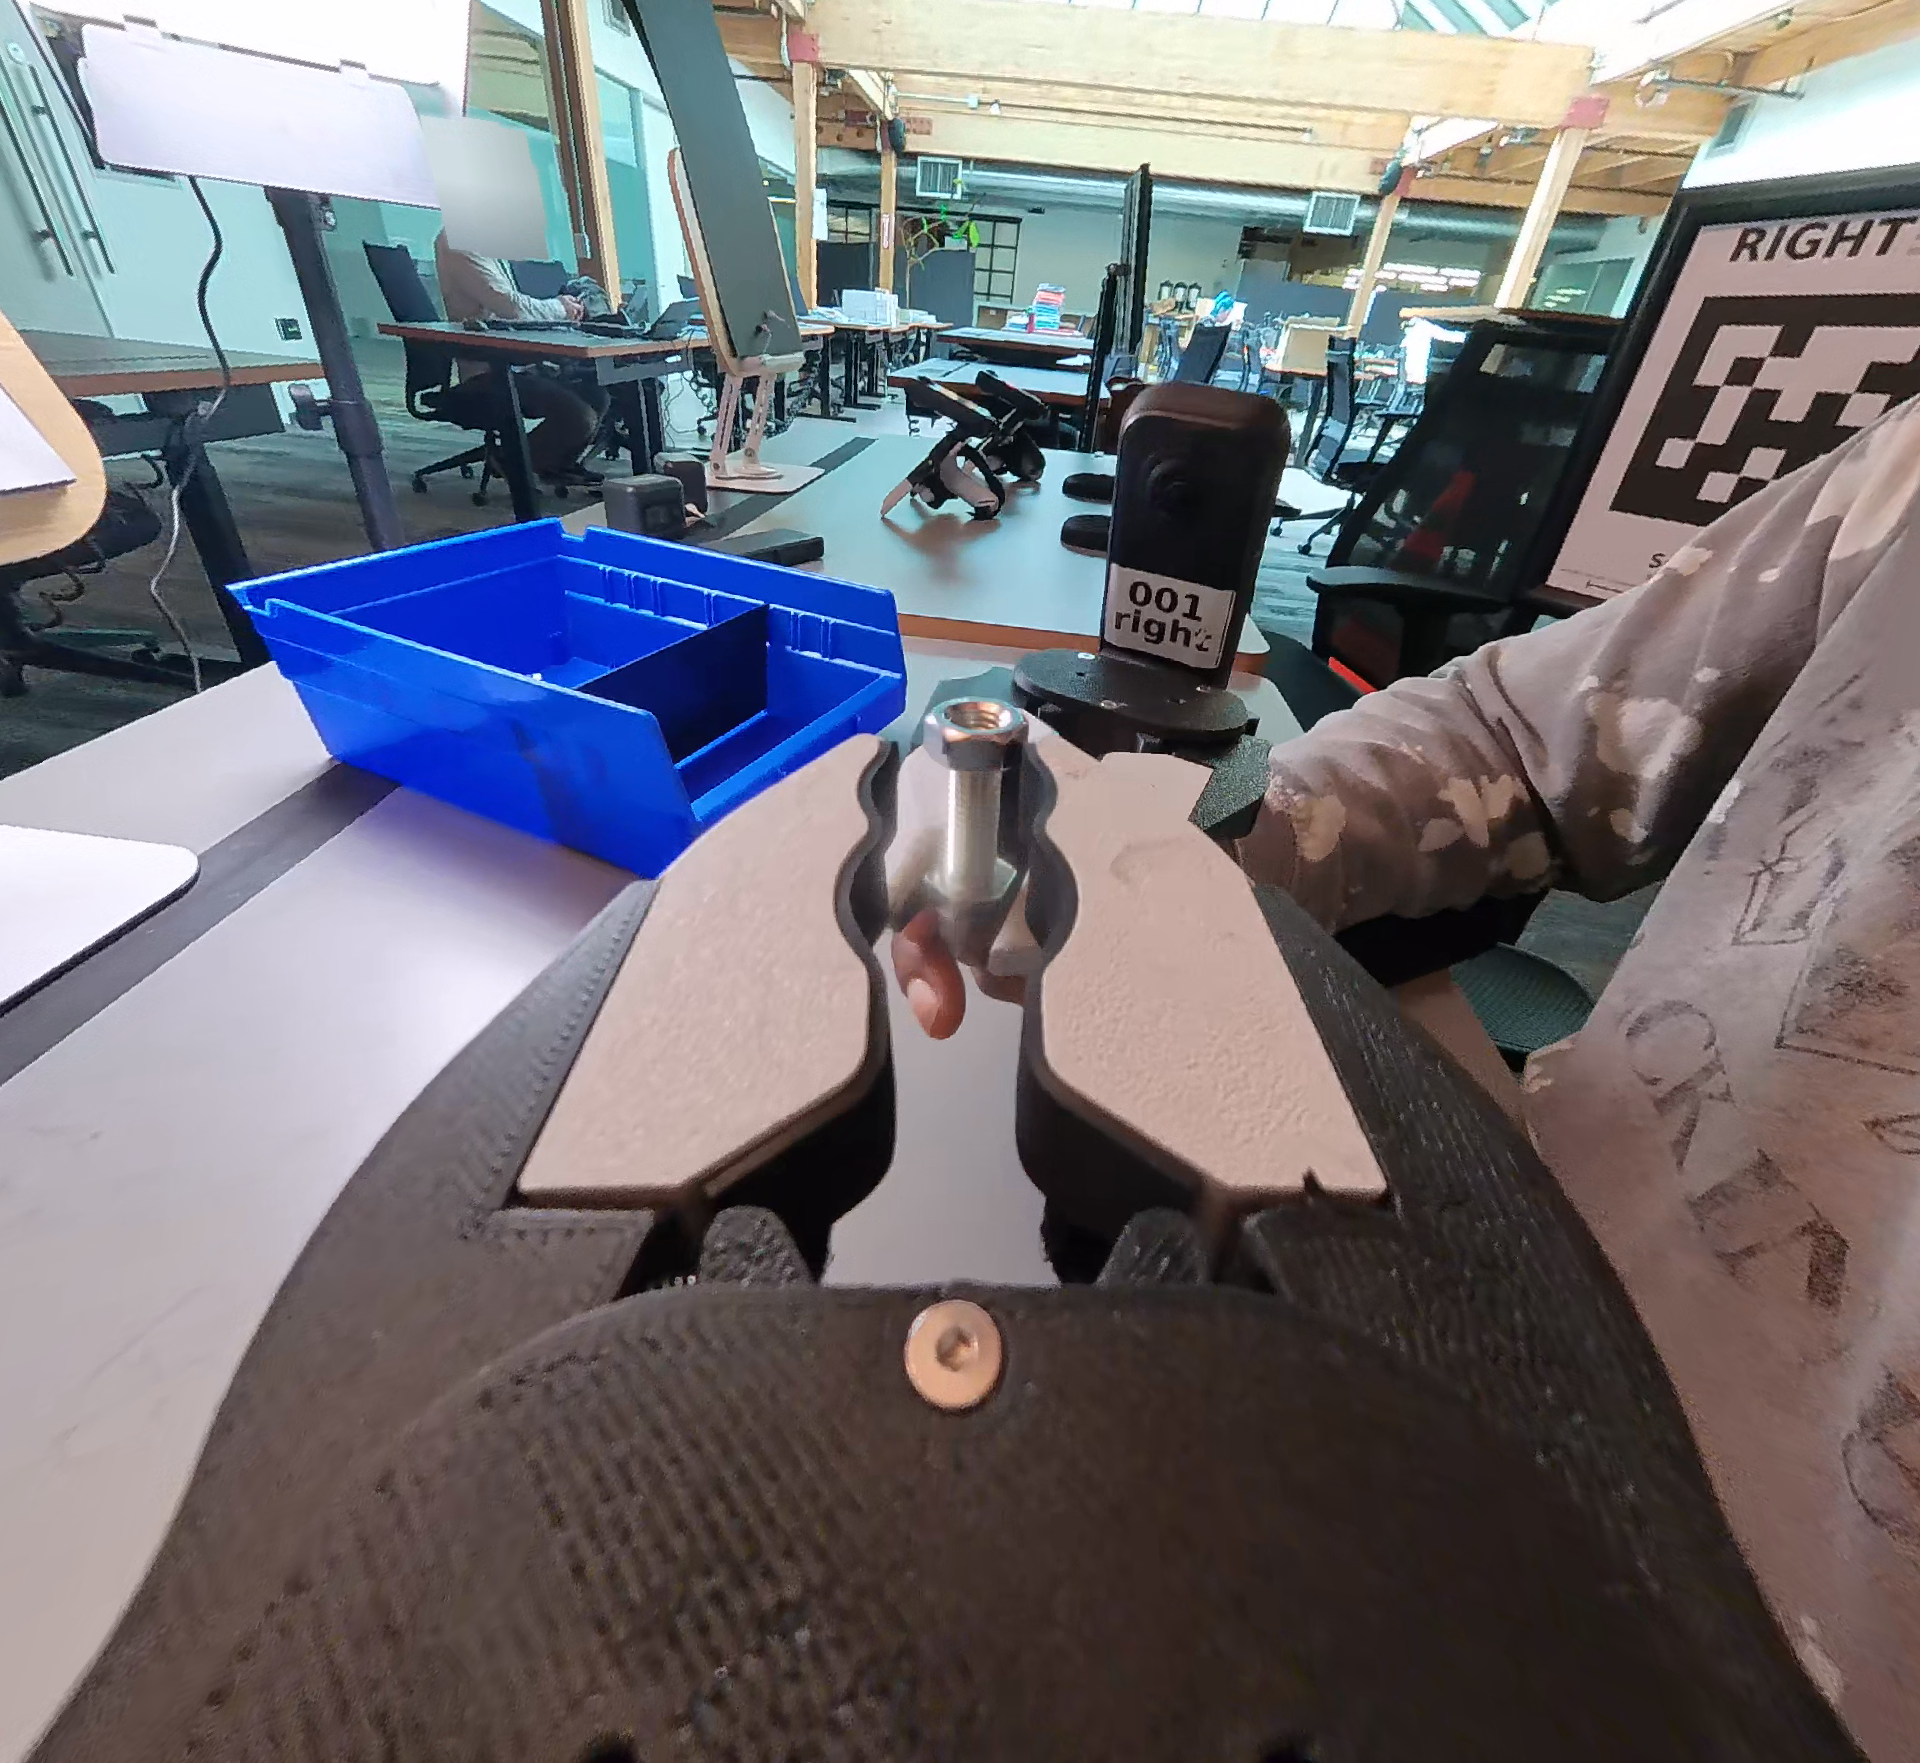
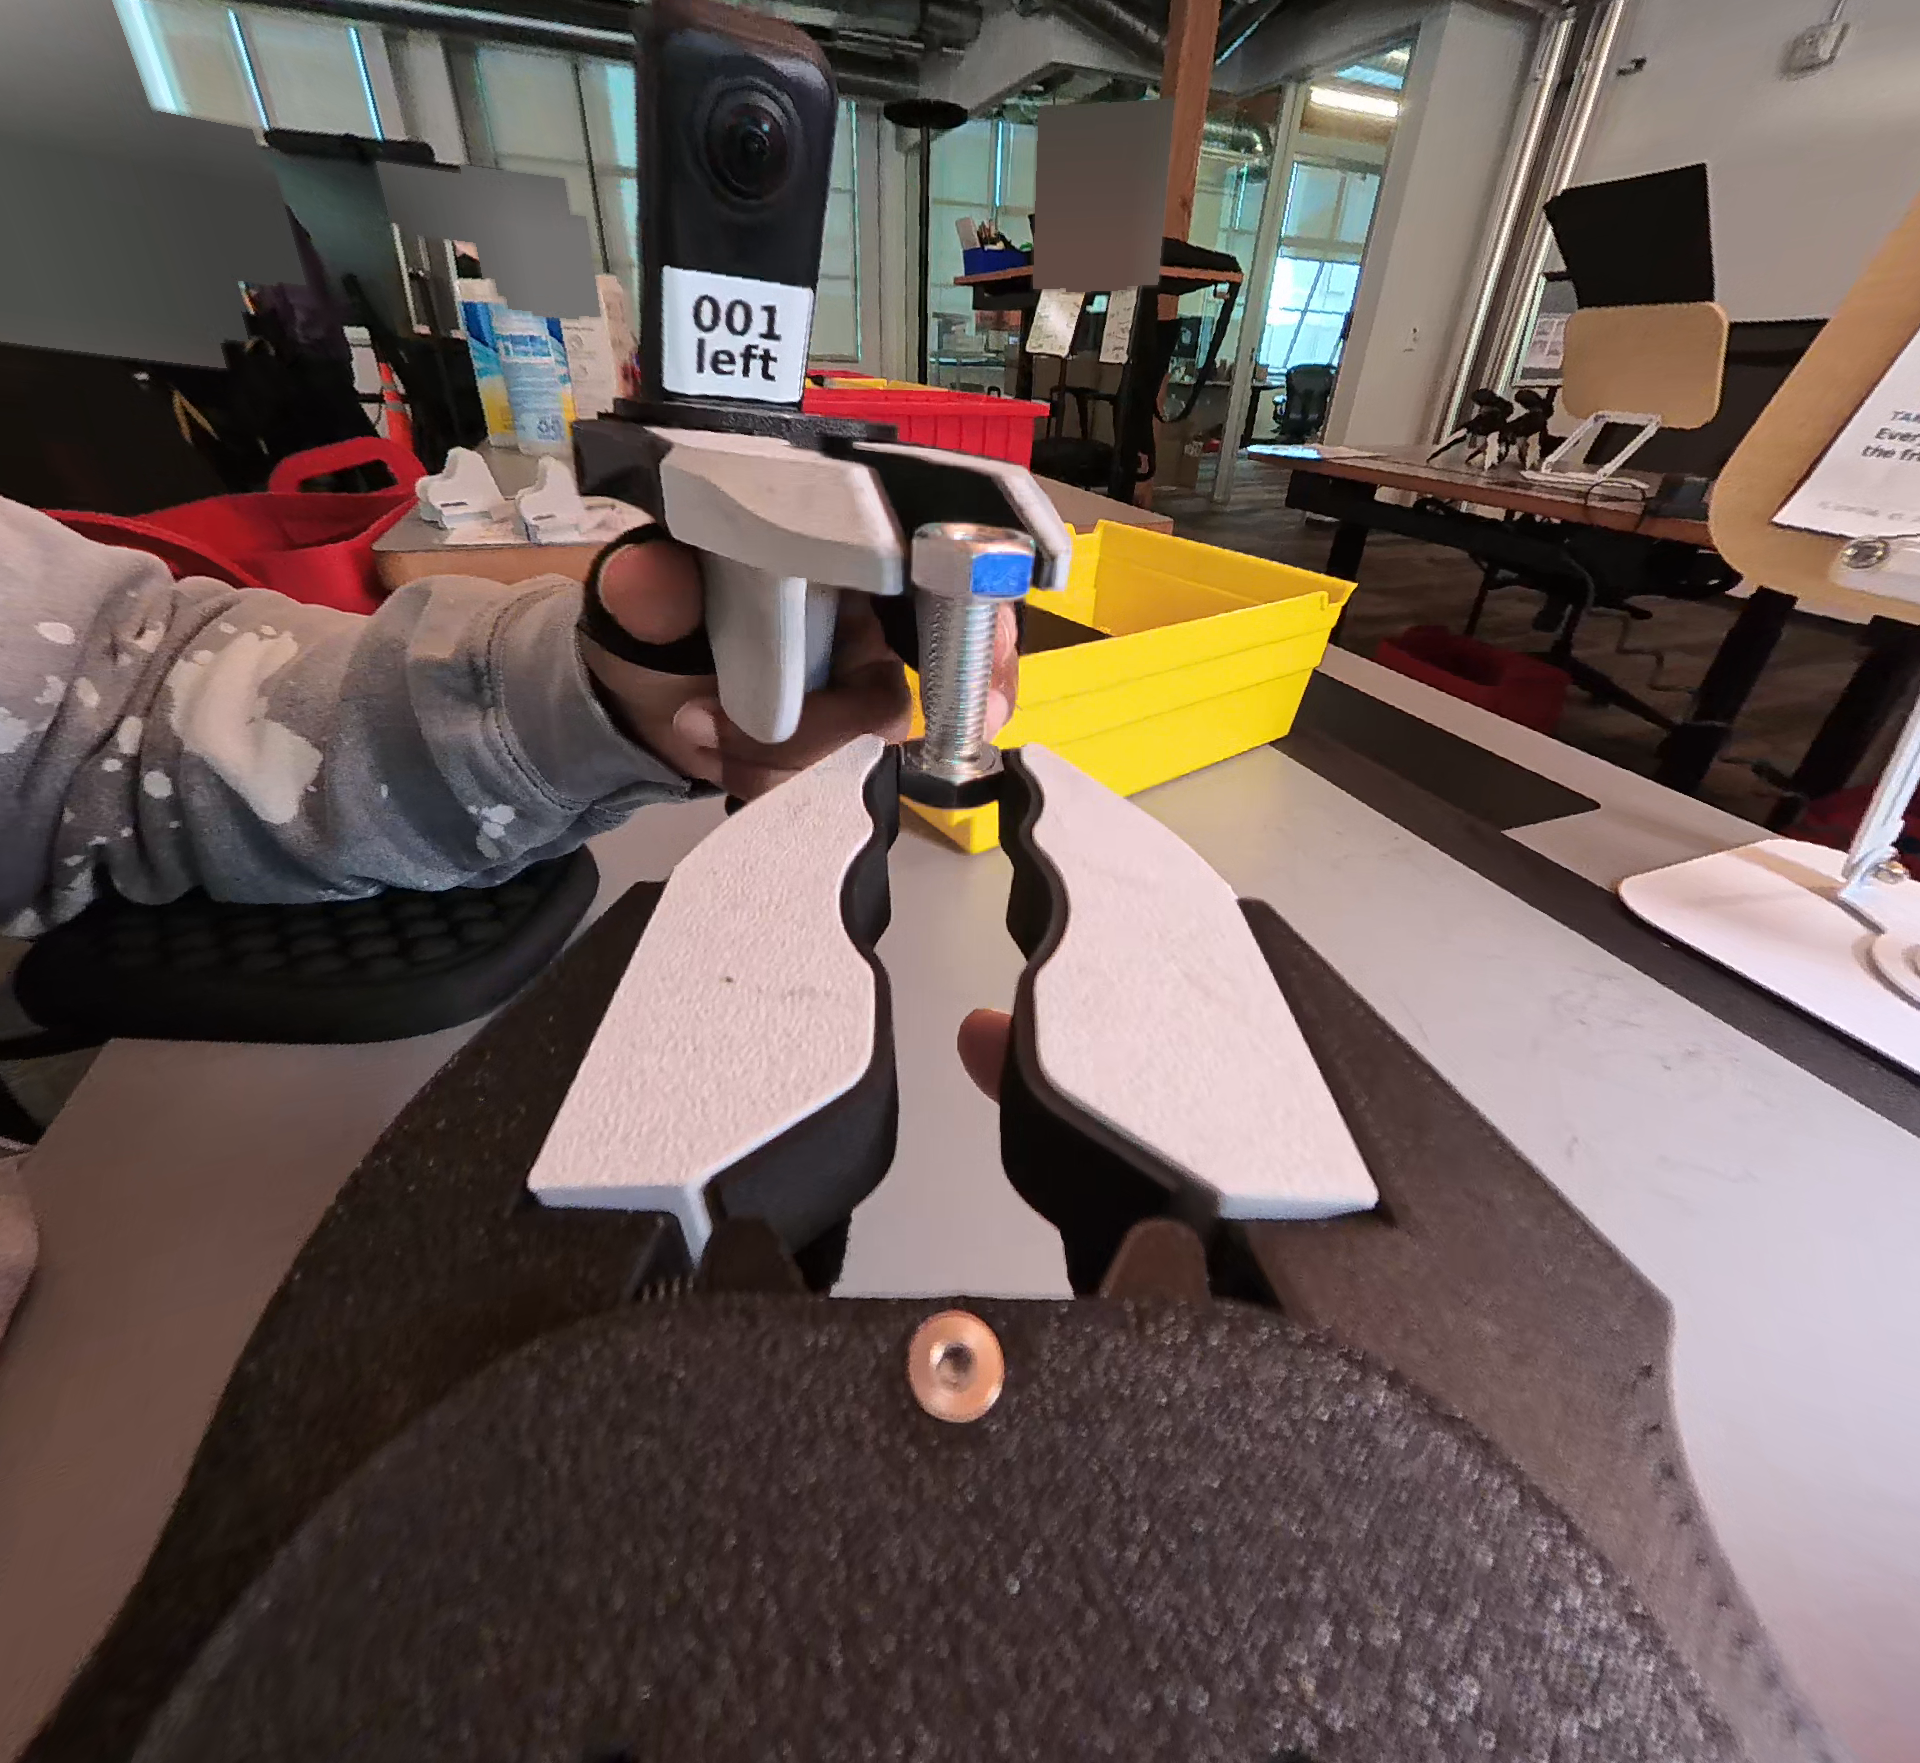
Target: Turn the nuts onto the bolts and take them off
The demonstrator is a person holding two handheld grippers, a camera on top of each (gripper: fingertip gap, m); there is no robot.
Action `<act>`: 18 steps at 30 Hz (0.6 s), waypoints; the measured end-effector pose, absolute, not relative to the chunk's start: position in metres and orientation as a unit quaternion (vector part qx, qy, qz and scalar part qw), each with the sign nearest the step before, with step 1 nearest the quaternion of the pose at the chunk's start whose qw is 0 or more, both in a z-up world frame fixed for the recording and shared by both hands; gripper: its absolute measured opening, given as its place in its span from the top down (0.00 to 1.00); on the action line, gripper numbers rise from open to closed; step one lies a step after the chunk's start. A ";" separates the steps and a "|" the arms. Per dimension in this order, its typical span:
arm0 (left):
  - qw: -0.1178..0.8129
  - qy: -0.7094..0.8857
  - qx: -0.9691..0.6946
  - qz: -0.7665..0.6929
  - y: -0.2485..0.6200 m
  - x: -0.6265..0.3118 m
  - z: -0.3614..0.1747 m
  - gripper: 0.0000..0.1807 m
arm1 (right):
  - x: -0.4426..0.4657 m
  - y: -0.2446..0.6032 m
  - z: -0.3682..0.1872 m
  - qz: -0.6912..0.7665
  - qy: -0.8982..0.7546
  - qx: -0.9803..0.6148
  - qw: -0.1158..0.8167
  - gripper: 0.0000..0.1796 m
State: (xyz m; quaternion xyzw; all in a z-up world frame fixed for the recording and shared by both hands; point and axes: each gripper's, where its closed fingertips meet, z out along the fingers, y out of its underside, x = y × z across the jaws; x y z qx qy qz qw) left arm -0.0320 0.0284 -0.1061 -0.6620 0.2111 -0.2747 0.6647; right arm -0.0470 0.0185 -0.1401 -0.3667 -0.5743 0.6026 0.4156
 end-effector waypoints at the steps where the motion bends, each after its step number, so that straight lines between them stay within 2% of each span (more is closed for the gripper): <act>1: 0.665 0.208 -0.660 -0.280 0.028 -0.034 -0.105 0.89 | -0.046 0.019 -0.138 0.608 -0.569 -0.364 0.416 0.90; 3: 0.674 0.184 -0.660 -0.278 0.030 -0.046 -0.103 0.94 | -0.041 0.020 -0.132 0.627 -0.559 -0.350 0.415 0.90; 5: 0.678 0.171 -0.656 -0.284 0.031 -0.053 -0.103 0.94 | -0.038 0.021 -0.128 0.635 -0.551 -0.342 0.419 0.90; 10: 0.673 0.184 -0.640 -0.322 0.026 -0.037 -0.099 0.87 | -0.043 0.025 -0.137 0.620 -0.556 -0.363 0.418 0.90; 13: 0.671 0.196 -0.652 -0.294 0.030 -0.031 -0.104 0.86 | -0.044 0.020 -0.136 0.621 -0.557 -0.360 0.418 0.90; 14: 0.676 0.196 -0.648 -0.292 0.029 -0.033 -0.103 0.87 | -0.042 0.019 -0.134 0.625 -0.554 -0.355 0.419 0.90; 16: 0.681 0.171 -0.651 -0.287 0.032 -0.044 -0.101 0.93 | -0.035 0.017 -0.127 0.648 -0.546 -0.333 0.415 0.90; 18: 0.684 0.161 -0.651 -0.286 0.033 -0.053 -0.102 0.93 | -0.033 0.016 -0.123 0.650 -0.545 -0.325 0.417 0.90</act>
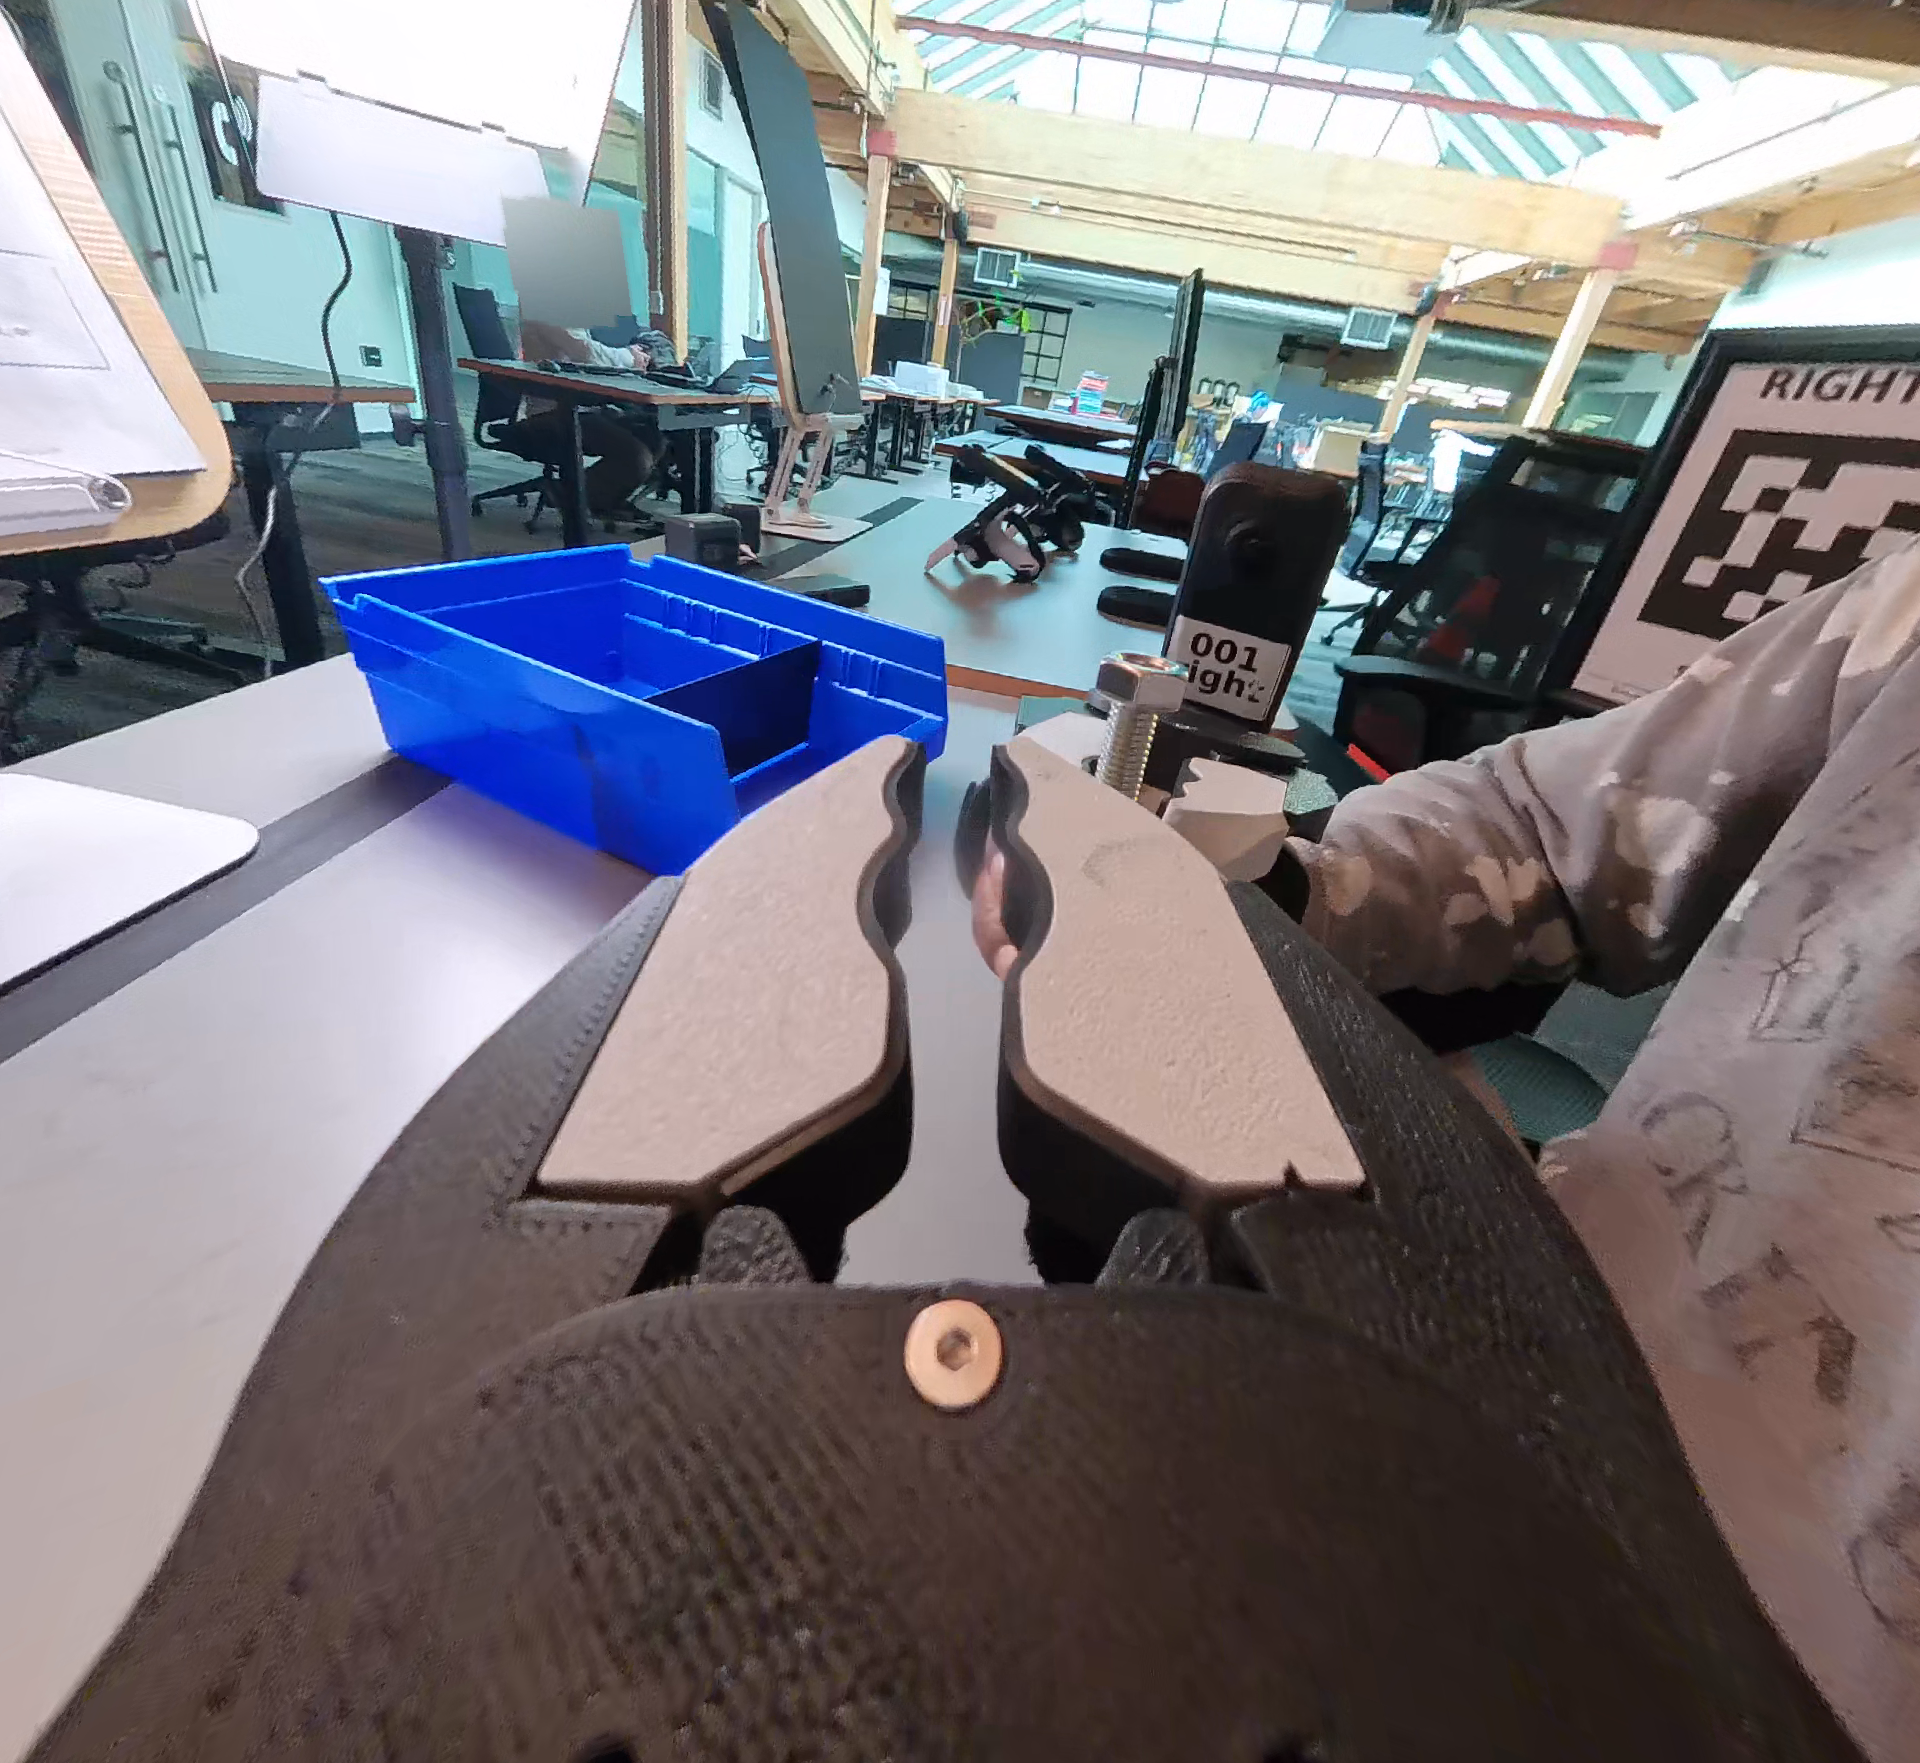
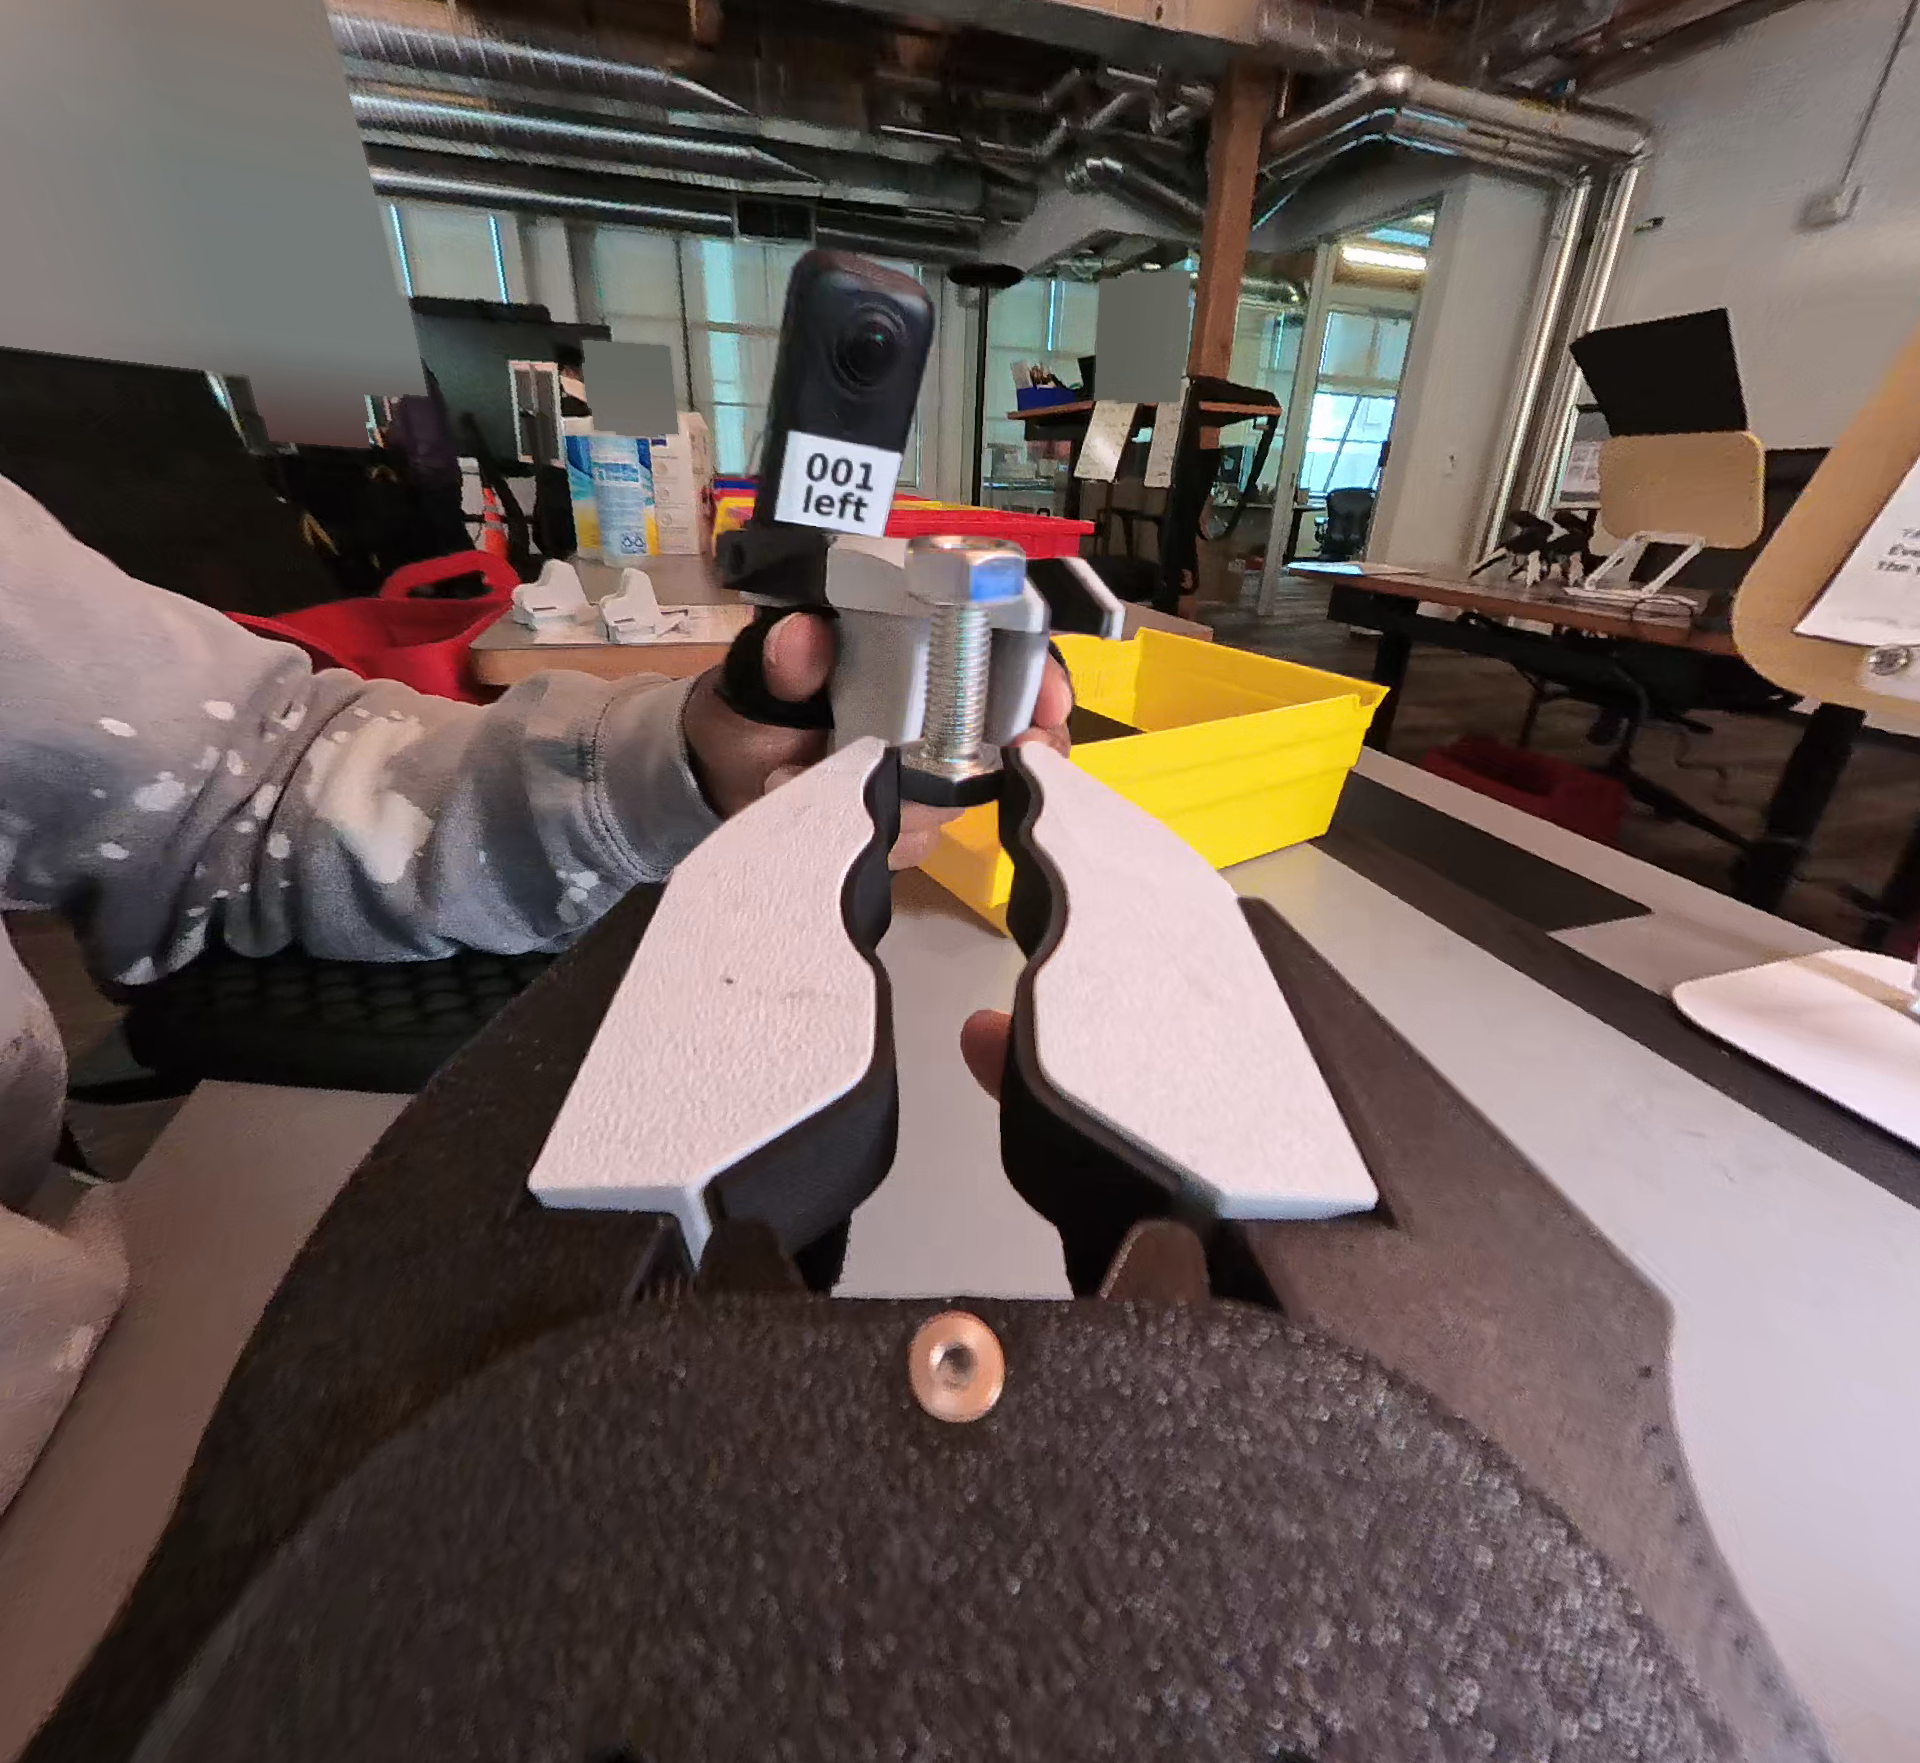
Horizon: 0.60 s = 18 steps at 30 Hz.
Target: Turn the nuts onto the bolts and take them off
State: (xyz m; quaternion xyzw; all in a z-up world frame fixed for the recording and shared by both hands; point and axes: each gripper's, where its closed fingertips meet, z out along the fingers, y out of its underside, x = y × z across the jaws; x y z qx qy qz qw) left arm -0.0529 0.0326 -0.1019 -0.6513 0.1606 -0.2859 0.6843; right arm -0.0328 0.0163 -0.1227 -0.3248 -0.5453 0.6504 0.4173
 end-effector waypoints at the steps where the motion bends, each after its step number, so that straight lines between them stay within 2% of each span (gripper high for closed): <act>1: 0.684 0.159 -0.647 -0.297 0.032 -0.052 -0.100 0.92 | -0.033 0.017 -0.123 0.649 -0.545 -0.325 0.419 0.90; 6: 0.671 0.195 -0.641 -0.319 0.026 -0.026 -0.100 0.86 | -0.040 0.021 -0.135 0.633 -0.551 -0.353 0.415 0.90; 11: 0.667 0.172 -0.657 -0.308 0.032 -0.039 -0.104 0.87 | -0.036 0.023 -0.129 0.654 -0.535 -0.344 0.409 0.90; 12: 0.667 0.157 -0.665 -0.297 0.035 -0.046 -0.106 0.93 | -0.033 0.024 -0.126 0.662 -0.530 -0.336 0.410 0.90; 18: 0.666 0.178 -0.646 -0.329 0.029 -0.033 -0.104 0.88 | -0.035 0.025 -0.130 0.659 -0.531 -0.342 0.409 0.90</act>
